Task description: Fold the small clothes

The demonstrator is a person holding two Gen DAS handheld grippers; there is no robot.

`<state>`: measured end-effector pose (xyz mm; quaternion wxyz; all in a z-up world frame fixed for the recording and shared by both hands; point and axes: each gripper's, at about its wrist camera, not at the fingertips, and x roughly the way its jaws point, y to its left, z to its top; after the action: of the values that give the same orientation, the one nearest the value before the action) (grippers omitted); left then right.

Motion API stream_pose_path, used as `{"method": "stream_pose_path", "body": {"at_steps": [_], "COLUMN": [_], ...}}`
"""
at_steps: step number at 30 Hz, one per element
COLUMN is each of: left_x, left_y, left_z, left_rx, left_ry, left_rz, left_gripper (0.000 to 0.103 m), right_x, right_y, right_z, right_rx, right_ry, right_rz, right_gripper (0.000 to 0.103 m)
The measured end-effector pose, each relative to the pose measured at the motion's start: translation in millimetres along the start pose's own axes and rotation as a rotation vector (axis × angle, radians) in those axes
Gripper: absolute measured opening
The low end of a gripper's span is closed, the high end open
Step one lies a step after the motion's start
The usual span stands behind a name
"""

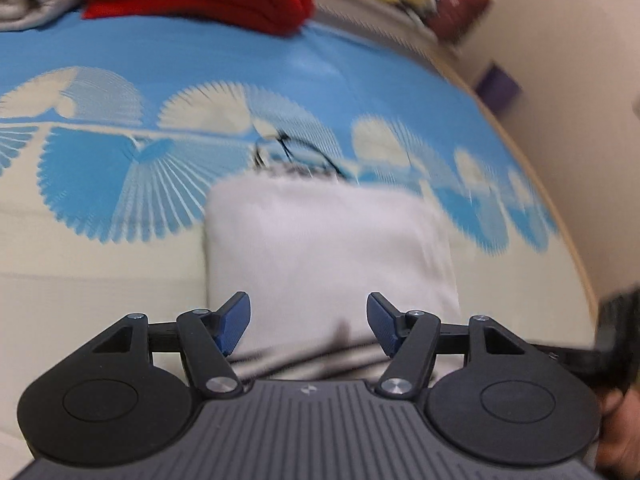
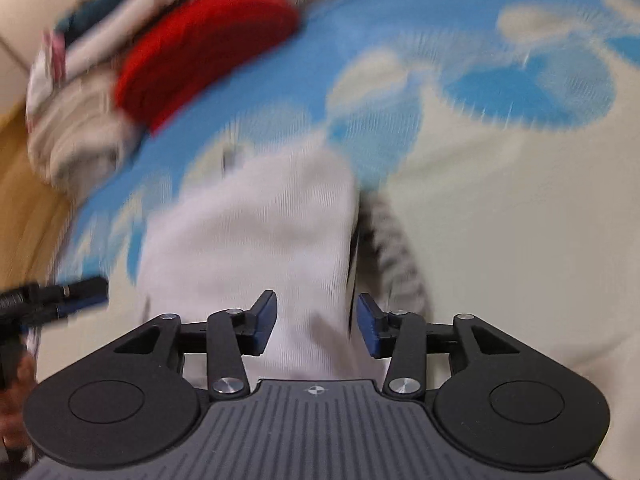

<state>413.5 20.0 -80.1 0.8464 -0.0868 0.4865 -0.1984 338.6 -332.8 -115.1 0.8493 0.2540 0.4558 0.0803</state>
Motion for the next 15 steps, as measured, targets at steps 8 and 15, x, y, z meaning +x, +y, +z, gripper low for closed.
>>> {"method": "stream_pose_path", "body": {"at_steps": [8,15], "left_x": [-4,22], "left_y": [-11,-26], "left_z": [-13,-42], "left_rx": [0.057,0.234], "left_ry": [0.029,0.203], "left_rz": [0.001,0.114], "left_gripper": [0.067,0.067], "right_x": [-19,-13], "right_y": [4,-22], "right_z": [-1,0], "right_rx": [-0.027,0.052], "right_ry": [-0.084,-0.014], "right_rz": [0.059,-0.068], "right_gripper": [0.004,0.005]}}
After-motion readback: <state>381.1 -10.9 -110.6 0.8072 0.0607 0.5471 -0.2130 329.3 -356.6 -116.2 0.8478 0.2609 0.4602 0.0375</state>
